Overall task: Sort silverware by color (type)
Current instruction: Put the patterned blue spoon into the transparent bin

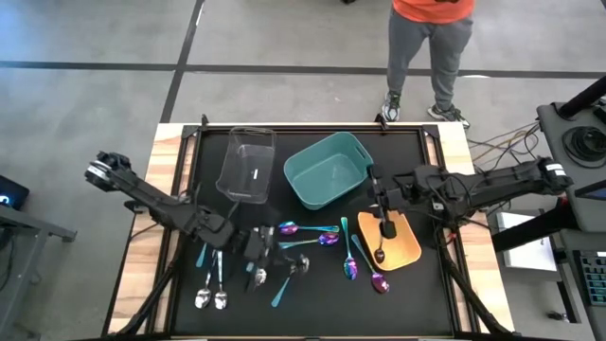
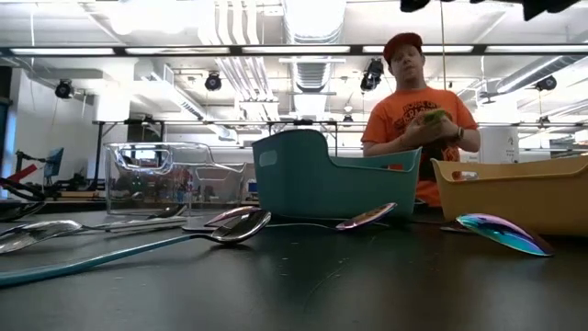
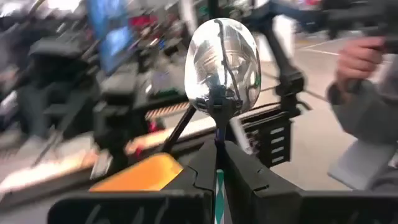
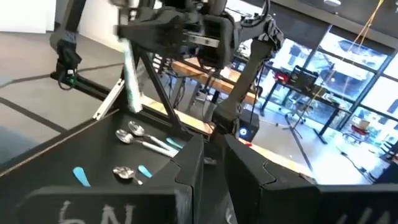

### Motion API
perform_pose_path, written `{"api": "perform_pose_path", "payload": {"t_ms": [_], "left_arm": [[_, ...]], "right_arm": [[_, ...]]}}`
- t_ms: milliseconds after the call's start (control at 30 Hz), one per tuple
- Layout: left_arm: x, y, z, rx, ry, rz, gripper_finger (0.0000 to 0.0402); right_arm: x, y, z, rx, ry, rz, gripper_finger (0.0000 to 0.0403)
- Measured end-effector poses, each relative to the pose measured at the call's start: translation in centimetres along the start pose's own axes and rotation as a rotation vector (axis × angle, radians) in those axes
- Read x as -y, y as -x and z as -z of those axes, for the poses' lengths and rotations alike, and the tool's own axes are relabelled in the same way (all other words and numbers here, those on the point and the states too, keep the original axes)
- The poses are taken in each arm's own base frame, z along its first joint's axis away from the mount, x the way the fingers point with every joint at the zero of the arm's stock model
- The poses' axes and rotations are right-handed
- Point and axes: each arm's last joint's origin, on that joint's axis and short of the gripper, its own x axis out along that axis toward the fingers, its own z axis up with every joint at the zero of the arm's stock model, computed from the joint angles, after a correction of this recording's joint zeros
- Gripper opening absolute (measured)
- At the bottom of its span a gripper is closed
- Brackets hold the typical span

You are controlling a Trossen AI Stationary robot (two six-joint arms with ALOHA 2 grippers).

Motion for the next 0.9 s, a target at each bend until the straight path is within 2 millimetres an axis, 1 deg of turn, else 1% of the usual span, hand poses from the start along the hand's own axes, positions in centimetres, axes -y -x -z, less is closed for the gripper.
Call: {"api": "perform_pose_path", "payload": {"t_ms": [67, 167, 267, 333, 467, 633, 767, 900], "left_arm": [[0.1, -0.5, 0.0, 0.051, -0.046, 0.059, 0.0000], [0.1, -1.2, 0.2, 0.103, -0.077, 0.129, 0.0000], [-0.4, -2.0, 0.9, 0.111, -0.067, 0.142, 0.0000], [-0.7, -2.6, 1.6, 0.107, -0.053, 0.150, 0.0000], [-1.3, -3.7, 2.9, 0.117, -0.013, 0.208, 0.0000], [-1.8, -4.4, 3.8, 0.133, 0.041, 0.271, 0.0000], [-2.1, -4.1, 4.7, 0.138, 0.045, 0.260, 0.0000], [-2.7, -2.7, 6.7, 0.191, 0.073, 0.226, 0.0000]], "right_arm": [[0.1, -0.5, -0.2, 0.003, -0.010, -0.020, 0.0053], [0.0, -1.6, -0.3, 0.026, -0.020, -0.128, 0.0053], [-0.1, -2.8, -0.4, 0.048, -0.015, -0.231, 0.0053], [0.0, -3.5, -0.4, 0.055, -0.016, -0.269, 0.0054], [0.0, -4.6, -0.2, 0.046, -0.007, -0.291, 0.0054], [0.0, -5.0, 0.0, 0.036, 0.005, -0.296, 0.0054], [0.0, -5.0, 0.1, 0.036, 0.024, -0.298, 0.0054], [0.0, -4.9, 0.1, 0.032, 0.023, -0.301, 0.0054]]}}
